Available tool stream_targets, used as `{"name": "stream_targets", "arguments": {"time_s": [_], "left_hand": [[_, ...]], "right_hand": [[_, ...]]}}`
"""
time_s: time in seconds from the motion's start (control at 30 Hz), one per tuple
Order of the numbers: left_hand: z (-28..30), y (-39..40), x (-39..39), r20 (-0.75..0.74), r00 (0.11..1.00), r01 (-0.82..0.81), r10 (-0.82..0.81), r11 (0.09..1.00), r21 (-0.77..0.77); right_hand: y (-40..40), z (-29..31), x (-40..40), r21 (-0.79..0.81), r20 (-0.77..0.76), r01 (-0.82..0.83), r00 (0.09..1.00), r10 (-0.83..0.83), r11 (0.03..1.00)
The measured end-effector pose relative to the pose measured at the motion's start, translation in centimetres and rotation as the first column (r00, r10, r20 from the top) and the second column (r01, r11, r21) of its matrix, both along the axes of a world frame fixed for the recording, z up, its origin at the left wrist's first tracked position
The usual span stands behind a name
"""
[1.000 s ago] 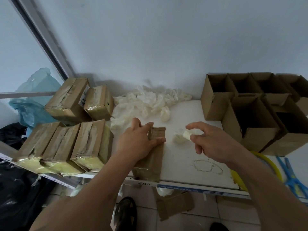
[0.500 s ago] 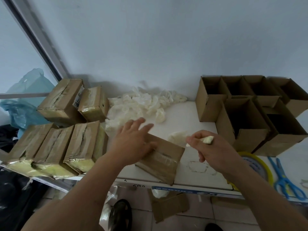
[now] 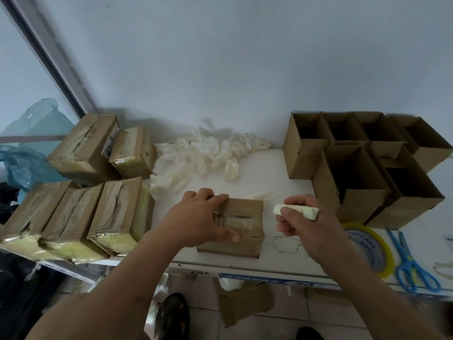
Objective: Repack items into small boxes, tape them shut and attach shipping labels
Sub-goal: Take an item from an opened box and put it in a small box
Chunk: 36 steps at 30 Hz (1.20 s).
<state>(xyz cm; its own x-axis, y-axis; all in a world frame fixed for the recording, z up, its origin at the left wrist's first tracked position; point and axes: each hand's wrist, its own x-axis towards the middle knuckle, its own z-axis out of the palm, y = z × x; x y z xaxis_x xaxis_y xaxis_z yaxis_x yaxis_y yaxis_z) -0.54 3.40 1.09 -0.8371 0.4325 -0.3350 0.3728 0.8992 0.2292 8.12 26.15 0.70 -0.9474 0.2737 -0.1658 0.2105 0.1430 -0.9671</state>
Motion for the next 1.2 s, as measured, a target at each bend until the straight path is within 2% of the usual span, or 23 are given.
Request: {"name": "stream_targets", "arguments": {"time_s": [0.13,0.27,0.57,1.2], "left_hand": [[0.0,0.0,-0.2,0.032,0.999,-0.014,0.013,1.0,0.02],[-0.1,0.2,0.0,0.017,0.999,-0.034,0.034,0.999,0.027],[-0.2,0.4,0.3,0.008,0.999,-0.042,0.041,0.999,0.03],[-0.4,0.5,0.9,-0.012,0.998,-0.053,0.054,0.998,0.046]], "right_hand": [[-0.1,-0.4,-0.1,-0.007,-0.026,0.017,1.0,-0.017,1.0],[-0.5,-1.2,0.1,0.058,-0.051,0.021,0.999,-0.018,0.998],[-1.1,-1.9,0.2,-0.059,-0.074,0.099,0.992,-0.103,0.993],[-1.5,-1.3,1.8,0.064,-0.001,0.104,0.995,-0.104,0.993]]}}
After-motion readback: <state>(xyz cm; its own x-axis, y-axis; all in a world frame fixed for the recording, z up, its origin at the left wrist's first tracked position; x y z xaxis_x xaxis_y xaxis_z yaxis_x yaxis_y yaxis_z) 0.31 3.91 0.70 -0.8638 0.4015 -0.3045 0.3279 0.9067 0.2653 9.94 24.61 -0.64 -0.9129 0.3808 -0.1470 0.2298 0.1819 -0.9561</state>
